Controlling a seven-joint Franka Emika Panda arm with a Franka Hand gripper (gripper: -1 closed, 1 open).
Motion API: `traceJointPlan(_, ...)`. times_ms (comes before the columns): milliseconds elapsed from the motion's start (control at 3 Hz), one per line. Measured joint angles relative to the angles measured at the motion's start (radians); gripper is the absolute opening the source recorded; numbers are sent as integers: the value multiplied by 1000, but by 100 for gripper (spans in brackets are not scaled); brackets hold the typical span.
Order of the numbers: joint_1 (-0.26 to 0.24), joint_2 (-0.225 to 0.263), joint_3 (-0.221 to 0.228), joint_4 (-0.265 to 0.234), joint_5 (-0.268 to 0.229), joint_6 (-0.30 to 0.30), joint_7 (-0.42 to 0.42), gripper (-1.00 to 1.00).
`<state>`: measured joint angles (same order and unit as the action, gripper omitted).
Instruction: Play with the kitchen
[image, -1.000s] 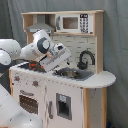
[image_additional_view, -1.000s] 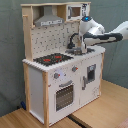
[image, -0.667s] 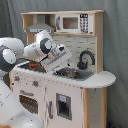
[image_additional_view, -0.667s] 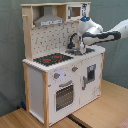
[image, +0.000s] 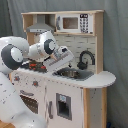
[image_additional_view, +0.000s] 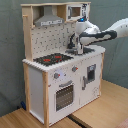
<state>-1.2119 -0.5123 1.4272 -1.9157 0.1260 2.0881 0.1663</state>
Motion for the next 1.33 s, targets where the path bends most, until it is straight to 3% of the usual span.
traceJointPlan(667,-144,13,145,26,9,0,-1,100)
traceJointPlan(1000,-157,38,163,27,14,-2,-5,100)
traceJointPlan(1333,-157,41,165,27,15,-2,-5,-100)
